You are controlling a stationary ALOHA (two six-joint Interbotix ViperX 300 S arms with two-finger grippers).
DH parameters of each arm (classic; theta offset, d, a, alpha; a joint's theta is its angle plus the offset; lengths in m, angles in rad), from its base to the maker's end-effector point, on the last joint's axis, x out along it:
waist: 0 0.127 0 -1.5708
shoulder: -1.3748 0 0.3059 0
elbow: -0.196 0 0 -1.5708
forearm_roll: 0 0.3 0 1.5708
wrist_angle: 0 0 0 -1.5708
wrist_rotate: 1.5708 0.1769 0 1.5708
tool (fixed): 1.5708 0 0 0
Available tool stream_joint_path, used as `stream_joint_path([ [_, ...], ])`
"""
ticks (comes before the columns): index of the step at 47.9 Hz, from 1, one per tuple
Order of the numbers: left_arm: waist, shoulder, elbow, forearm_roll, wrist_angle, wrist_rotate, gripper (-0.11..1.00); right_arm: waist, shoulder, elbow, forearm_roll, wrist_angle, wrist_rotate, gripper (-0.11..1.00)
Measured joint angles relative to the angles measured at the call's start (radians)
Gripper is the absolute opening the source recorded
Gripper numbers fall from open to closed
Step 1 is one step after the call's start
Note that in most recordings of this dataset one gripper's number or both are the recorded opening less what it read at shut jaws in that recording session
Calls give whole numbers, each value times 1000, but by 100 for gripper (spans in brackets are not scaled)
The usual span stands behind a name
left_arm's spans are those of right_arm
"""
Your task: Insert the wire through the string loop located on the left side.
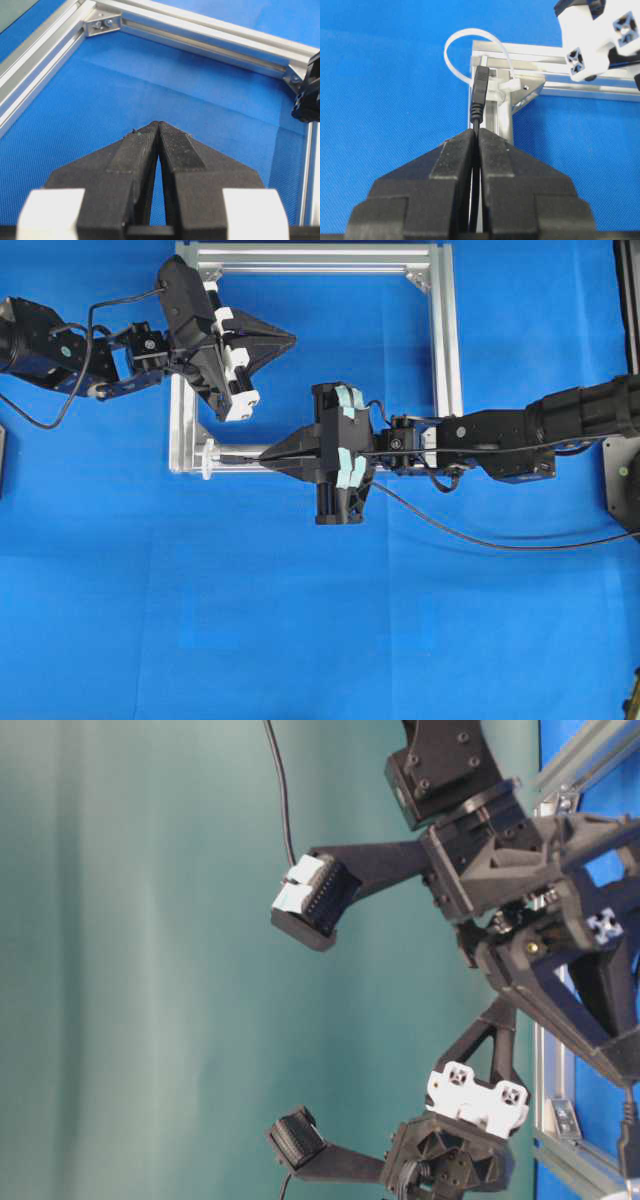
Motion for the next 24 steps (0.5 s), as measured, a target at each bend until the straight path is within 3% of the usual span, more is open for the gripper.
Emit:
stream_joint_path([
  [24,0,0,0,0,0,2,0,-3,110,-141,0,0,-2,0],
])
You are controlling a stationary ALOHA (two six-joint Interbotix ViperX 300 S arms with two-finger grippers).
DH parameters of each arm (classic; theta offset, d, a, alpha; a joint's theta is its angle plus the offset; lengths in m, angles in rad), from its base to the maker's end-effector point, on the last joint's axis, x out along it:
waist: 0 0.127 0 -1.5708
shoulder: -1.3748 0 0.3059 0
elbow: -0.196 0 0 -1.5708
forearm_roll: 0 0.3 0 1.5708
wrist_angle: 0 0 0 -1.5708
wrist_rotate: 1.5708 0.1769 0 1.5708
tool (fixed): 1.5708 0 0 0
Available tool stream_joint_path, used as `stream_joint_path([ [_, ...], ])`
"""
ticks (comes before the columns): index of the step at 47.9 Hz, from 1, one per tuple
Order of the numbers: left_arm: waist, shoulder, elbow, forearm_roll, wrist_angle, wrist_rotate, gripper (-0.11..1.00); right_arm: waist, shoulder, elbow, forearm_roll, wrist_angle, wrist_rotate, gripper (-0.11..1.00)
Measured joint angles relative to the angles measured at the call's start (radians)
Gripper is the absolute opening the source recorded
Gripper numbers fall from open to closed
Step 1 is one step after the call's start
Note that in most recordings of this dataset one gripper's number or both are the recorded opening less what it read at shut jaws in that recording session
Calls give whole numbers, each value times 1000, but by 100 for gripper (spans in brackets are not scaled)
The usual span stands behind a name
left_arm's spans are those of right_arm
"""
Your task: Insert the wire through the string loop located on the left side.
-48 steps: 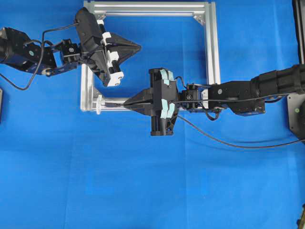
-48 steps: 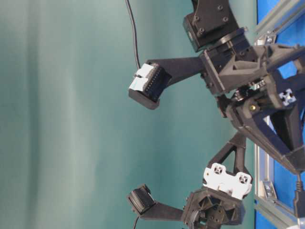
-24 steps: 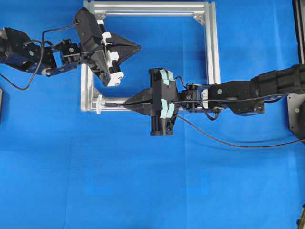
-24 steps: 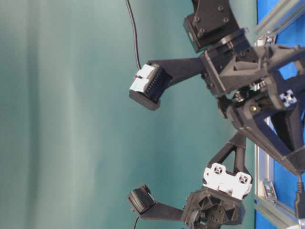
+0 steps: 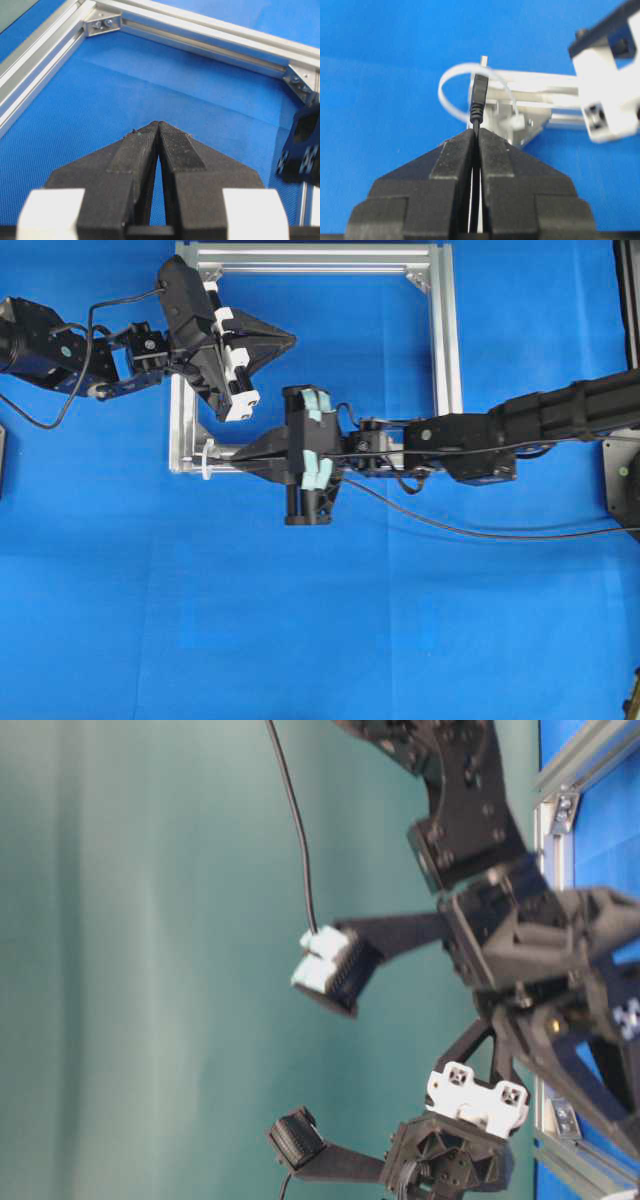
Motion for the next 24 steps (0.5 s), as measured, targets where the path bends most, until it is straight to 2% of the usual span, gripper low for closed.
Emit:
stream_joint_path([
  [11,0,0,2,0,-2,0,0,-2,41,-60,0,0,0,0],
  [24,-2,0,0,0,0,0,0,-2,46,-71,0,0,0,0],
])
